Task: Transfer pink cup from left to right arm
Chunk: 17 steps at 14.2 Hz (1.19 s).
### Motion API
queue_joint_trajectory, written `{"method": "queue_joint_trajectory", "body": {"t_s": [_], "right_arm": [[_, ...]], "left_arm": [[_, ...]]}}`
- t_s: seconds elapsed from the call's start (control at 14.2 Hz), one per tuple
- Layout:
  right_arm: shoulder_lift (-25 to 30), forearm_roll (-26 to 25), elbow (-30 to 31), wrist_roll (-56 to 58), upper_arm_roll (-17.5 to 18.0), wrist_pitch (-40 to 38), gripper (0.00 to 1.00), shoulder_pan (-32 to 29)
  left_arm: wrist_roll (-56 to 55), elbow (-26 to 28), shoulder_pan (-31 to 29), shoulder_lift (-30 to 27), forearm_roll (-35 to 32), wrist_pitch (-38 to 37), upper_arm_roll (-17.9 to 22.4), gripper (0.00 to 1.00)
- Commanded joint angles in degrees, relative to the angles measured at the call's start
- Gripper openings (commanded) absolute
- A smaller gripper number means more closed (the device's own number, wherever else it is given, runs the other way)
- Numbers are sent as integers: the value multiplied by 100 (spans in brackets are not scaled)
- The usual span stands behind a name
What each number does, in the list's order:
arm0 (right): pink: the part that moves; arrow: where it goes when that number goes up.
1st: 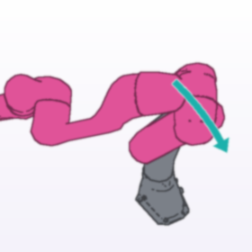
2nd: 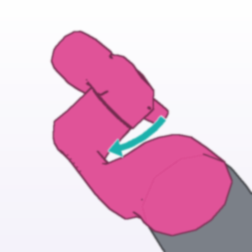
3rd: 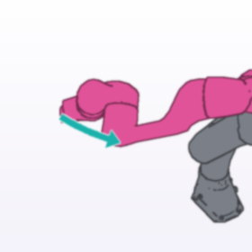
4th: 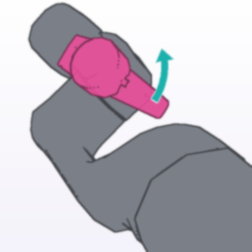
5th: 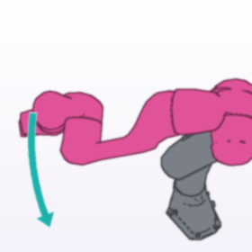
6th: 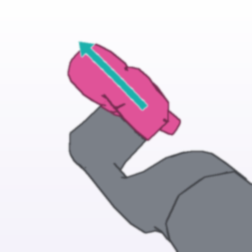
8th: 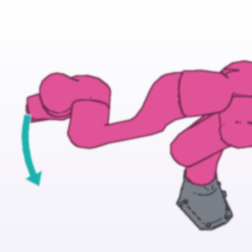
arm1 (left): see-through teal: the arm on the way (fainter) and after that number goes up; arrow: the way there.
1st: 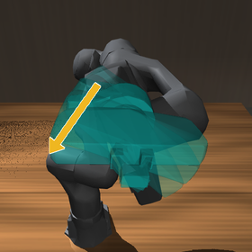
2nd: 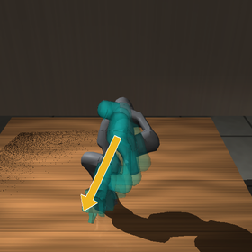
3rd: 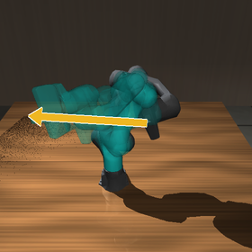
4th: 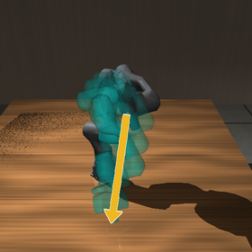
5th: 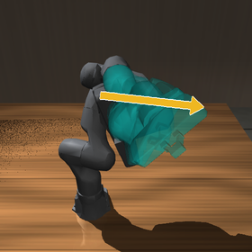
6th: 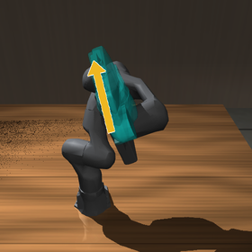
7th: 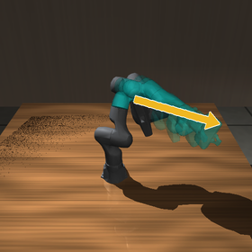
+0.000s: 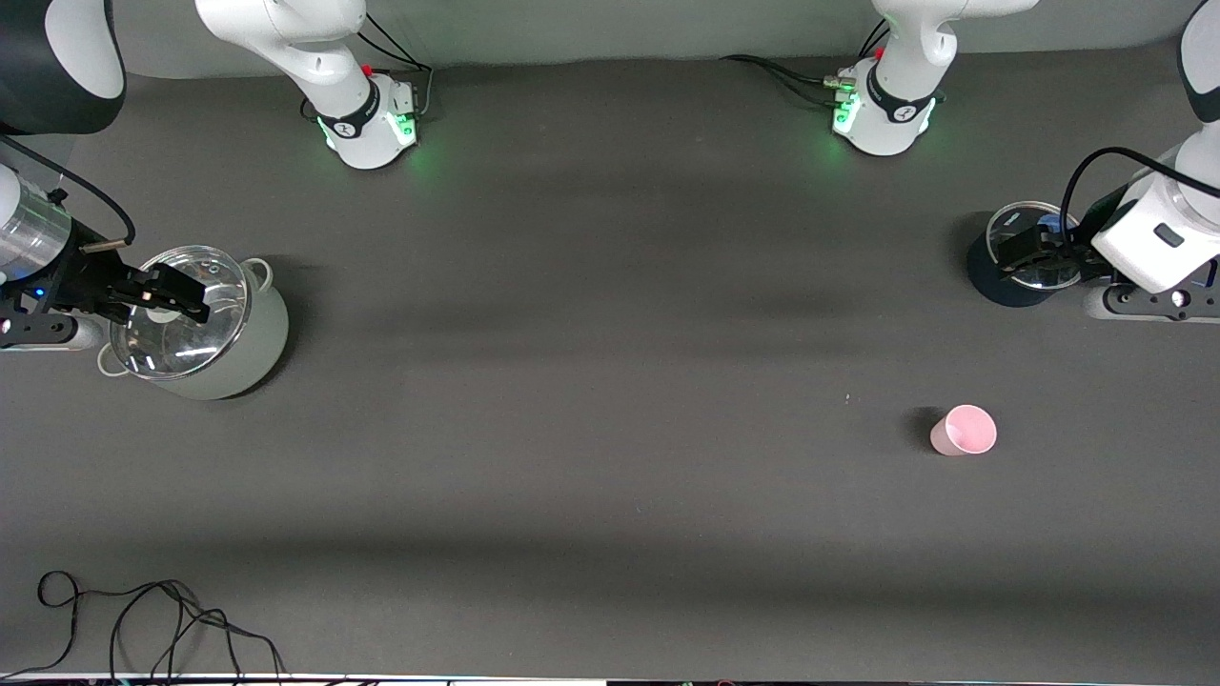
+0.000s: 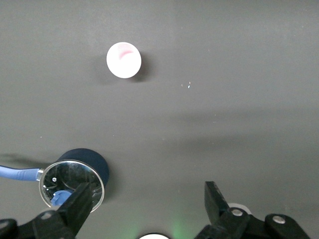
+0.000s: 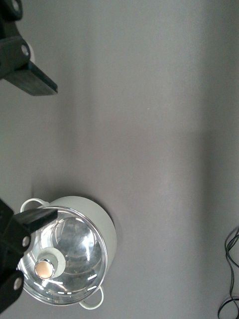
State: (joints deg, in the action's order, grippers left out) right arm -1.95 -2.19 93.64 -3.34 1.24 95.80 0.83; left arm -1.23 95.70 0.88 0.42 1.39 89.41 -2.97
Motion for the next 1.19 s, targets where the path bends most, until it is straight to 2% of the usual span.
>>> {"method": "queue_joint_trajectory", "body": {"t_s": [0.0, 0.7, 0.91, 1.12], "right_arm": [[90, 122, 76, 79, -45, 53, 100, 22], [72, 201, 50, 106, -71, 18, 100, -31], [72, 201, 50, 106, -71, 18, 100, -39], [72, 201, 50, 106, -80, 18, 100, -39]], "left_arm": [[-80, 2, 497, -68, 19, 33, 495, 100], [-27, -43, 465, 11, 2, 42, 534, 100], [463, -252, 361, 151, -77, 33, 543, 100], [1473, -595, 132, 406, -95, 51, 543, 100]]}}
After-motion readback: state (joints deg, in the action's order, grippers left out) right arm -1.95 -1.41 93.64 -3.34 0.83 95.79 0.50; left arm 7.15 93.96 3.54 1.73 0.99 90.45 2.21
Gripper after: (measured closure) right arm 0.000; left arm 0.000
